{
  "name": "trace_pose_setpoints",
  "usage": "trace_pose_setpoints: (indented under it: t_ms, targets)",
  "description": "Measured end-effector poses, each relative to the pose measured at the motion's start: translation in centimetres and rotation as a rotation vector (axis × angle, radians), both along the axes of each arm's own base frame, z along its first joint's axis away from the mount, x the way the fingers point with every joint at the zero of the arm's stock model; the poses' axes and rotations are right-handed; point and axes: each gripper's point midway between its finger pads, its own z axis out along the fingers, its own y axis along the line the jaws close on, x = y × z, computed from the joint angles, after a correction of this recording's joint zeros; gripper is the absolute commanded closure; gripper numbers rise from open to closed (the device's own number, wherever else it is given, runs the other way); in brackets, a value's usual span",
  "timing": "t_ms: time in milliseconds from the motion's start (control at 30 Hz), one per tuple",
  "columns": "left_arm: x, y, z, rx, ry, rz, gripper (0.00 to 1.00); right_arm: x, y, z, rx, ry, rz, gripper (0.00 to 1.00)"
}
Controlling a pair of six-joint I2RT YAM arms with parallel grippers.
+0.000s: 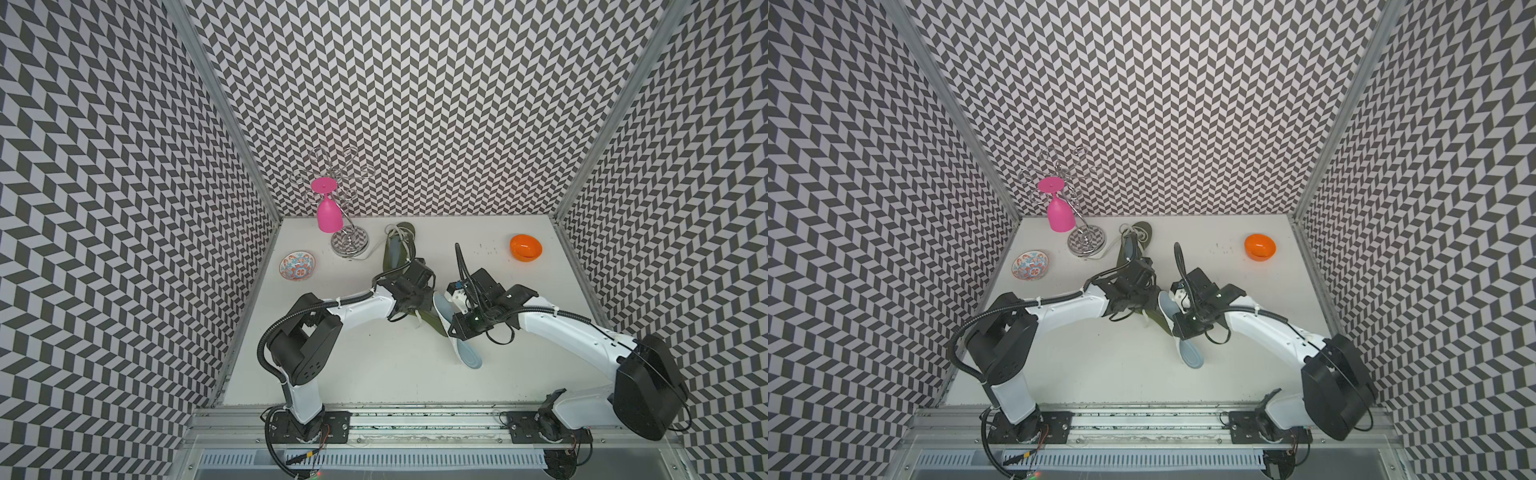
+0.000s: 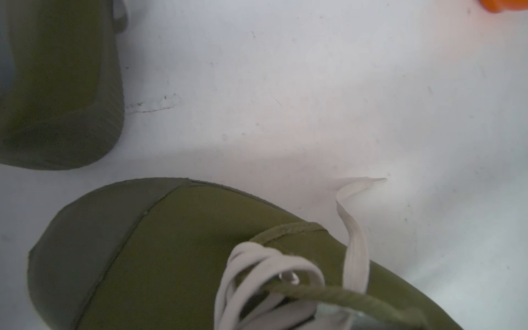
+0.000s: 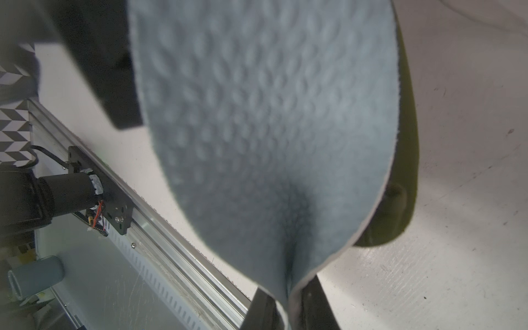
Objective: Insert the insole into the shoe
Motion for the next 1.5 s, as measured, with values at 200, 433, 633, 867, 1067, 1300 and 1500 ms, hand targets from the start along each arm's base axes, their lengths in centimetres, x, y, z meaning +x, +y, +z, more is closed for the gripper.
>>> trace_pose_setpoints:
  t_ms: [200, 433, 633, 867, 1067, 1300, 1500]
  targets:
    - [-0.3, 0.3, 1.1, -0.052, 0.006, 0.025, 0.96, 0.2, 0.4, -0.8, -0.006, 0.01, 0.013, 0.86]
    - [-1.0, 1.3, -0.1, -0.064, 0.06, 0.042, 0.91, -0.2, -0.2, -3.4, -0.03, 0.042, 0.008, 0.86]
    - [-0.8, 1.5, -0.1, -0.072, 0.073, 0.027, 0.85, 0.0, 0.0, -3.6, -0.019, 0.034, 0.008, 0.86]
    - [-0.3, 2.0, 0.1, -0.127, 0.118, 0.033, 1.0, 0.0, 0.0, -4.2, -0.012, 0.025, 0.008, 0.86]
    - [-0.2, 2.1, 0.5, -0.117, 0.112, 0.008, 1.0, 0.1, 0.0, -4.2, -0.016, 0.022, 0.007, 0.86]
    - [0.1, 2.0, 3.1, -0.094, 0.027, -0.068, 1.0, 1.1, -0.4, -2.3, -0.058, -0.016, -0.007, 0.86]
    - [-0.1, 2.0, 6.5, -0.099, -0.108, -0.13, 1.0, 1.6, -0.3, -0.4, -0.076, -0.051, -0.003, 0.86]
